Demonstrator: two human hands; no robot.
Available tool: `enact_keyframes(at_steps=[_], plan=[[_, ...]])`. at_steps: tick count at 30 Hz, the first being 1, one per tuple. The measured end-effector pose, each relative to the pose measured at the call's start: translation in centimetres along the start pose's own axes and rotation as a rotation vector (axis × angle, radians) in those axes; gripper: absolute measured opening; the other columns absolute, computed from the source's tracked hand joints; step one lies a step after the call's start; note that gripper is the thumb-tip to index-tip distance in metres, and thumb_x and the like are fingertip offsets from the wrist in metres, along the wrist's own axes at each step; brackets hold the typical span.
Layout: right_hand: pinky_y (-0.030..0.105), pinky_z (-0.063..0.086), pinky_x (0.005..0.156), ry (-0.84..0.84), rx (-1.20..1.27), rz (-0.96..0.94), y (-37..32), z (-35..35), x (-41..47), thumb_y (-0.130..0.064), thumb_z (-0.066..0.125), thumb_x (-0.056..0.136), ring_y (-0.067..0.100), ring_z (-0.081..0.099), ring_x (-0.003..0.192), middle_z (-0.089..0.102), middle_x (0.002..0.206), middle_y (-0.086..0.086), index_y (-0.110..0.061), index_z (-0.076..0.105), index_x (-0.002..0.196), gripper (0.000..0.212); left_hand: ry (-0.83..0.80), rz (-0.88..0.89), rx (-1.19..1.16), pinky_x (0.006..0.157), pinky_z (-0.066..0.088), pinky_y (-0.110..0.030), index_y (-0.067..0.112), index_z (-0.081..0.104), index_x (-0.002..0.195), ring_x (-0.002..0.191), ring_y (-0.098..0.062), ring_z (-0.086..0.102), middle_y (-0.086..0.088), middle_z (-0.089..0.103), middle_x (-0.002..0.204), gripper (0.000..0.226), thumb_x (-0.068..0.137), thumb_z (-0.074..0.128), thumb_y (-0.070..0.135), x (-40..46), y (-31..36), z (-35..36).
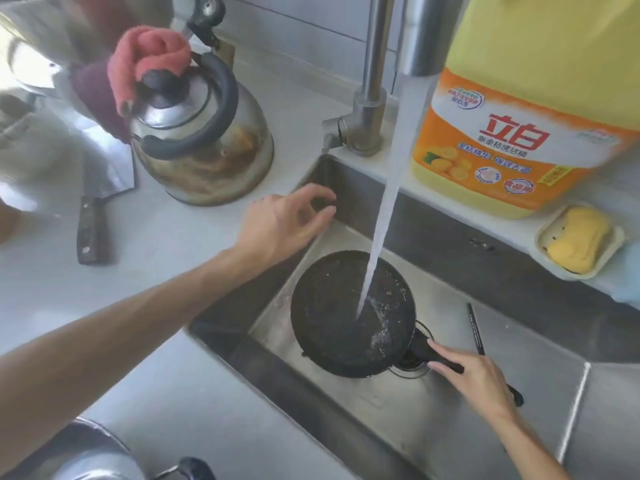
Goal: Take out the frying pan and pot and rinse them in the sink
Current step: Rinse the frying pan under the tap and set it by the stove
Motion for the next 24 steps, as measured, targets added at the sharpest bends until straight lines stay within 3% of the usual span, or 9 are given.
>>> enact_keyframes(at_steps=[3, 7, 10, 14, 16, 19, 21, 22, 24], plan=[[0.02, 0.044, 0.074, -0.014, -0.011, 0.031, 0.4, 0.0, -0.1, -0.035, 0.078, 0.07, 0.008, 0.064, 0.102, 0.068, 0.109, -0.018, -0.046, 0.066, 0.105, 0.039, 0.211, -0.072, -0.157, 0.068, 0.046, -0.023, 0.039, 0.051, 0.118, 0.067, -0.005, 0.064, 0.014, 0.068, 0.076, 0.034, 0.087, 0.054, 0.052, 1.9, 1.0, -4.0], [0.021, 0.044, 0.077, -0.015, -0.014, 0.044, 0.2, 0.2, -0.1, -0.037, 0.078, 0.069, 0.003, 0.062, 0.104, 0.067, 0.11, -0.02, -0.065, 0.052, 0.096, 0.047, 0.23, -0.055, -0.115, 0.074, 0.052, -0.028, 0.036, 0.066, 0.11, 0.074, -0.002, 0.061, 0.016, 0.067, 0.088, 0.031, 0.085, 0.057, 0.052, 4.3, 0.8, -3.3], [0.024, 0.046, 0.077, -0.019, -0.025, 0.056, 0.5, 0.2, -0.1, -0.038, 0.077, 0.069, 0.002, 0.061, 0.105, 0.067, 0.111, -0.02, -0.064, 0.053, 0.099, 0.046, 0.271, -0.047, -0.138, 0.071, 0.053, -0.03, 0.036, 0.068, 0.1, 0.073, -0.004, 0.062, 0.014, 0.066, 0.084, 0.025, 0.084, 0.059, 0.052, 4.6, 0.5, -2.7], [0.023, 0.046, 0.075, 0.0, -0.032, 0.04, 0.3, 0.0, -0.1, -0.036, 0.078, 0.069, 0.009, 0.064, 0.105, 0.067, 0.111, -0.016, -0.048, 0.064, 0.105, 0.04, 0.321, -0.125, -0.215, 0.064, 0.047, -0.025, 0.032, 0.065, 0.094, 0.069, -0.006, 0.06, 0.012, 0.064, 0.076, 0.019, 0.085, 0.058, 0.047, 3.0, -0.8, -2.4], [0.024, 0.045, 0.073, -0.008, -0.036, 0.059, 0.3, -0.1, 0.0, -0.04, 0.077, 0.069, 0.012, 0.066, 0.102, 0.07, 0.109, -0.013, -0.049, 0.065, 0.105, 0.039, 0.179, -0.201, -0.231, 0.066, 0.048, -0.027, 0.027, 0.064, 0.096, 0.071, -0.01, 0.059, 0.012, 0.062, 0.078, 0.019, 0.089, 0.055, 0.043, 1.3, -2.6, 0.2], [0.027, 0.042, 0.079, -0.149, -0.023, 0.132, 0.6, 0.6, 0.4, -0.046, 0.075, 0.07, 0.014, 0.062, 0.108, 0.069, 0.112, -0.011, -0.055, 0.052, 0.112, 0.048, -0.378, -0.195, 0.076, 0.082, 0.052, -0.036, 0.025, 0.05, 0.125, 0.096, -0.021, 0.064, 0.002, 0.066, 0.105, 0.038, 0.089, 0.053, 0.038, -2.6, -5.2, 8.4], [0.027, 0.041, 0.087, -0.312, -0.001, 0.17, 0.7, 1.4, 0.7, -0.067, 0.07, 0.06, 0.013, 0.058, 0.116, 0.065, 0.119, -0.014, -0.045, 0.046, 0.127, 0.075, -0.698, -0.284, 0.228, 0.092, 0.049, -0.042, 0.018, 0.028, 0.143, 0.115, -0.03, 0.056, -0.011, 0.053, 0.131, 0.063, 0.089, 0.054, 0.038, -5.4, -8.1, 13.1], [0.026, 0.041, 0.092, -0.354, 0.014, 0.165, 0.7, 1.7, 1.1, -0.076, 0.066, 0.052, 0.009, 0.056, 0.118, 0.063, 0.121, -0.016, -0.04, 0.049, 0.128, 0.085, -0.772, -0.341, 0.27, 0.095, 0.047, -0.043, 0.014, 0.022, 0.145, 0.121, -0.032, 0.051, -0.014, 0.047, 0.138, 0.068, 0.09, 0.053, 0.038, -6.2, -9.3, 14.4], [0.026, 0.042, 0.095, -0.329, -0.03, 0.165, 0.7, 1.4, 1.6, -0.065, 0.07, 0.061, 0.005, 0.056, 0.117, 0.063, 0.121, -0.017, -0.035, 0.057, 0.121, 0.068, -0.827, -0.425, 0.291, 0.097, 0.044, -0.04, 0.012, 0.02, 0.146, 0.126, -0.031, 0.047, -0.013, 0.043, 0.143, 0.068, 0.092, 0.05, 0.04, -7.1, -10.8, 15.9]])
Point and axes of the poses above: each hand's wrist, its own x-axis towards the middle knuckle, its own z-axis out of the palm, y = z × x, the point moved 10 cm from there along x, towards the middle knuckle
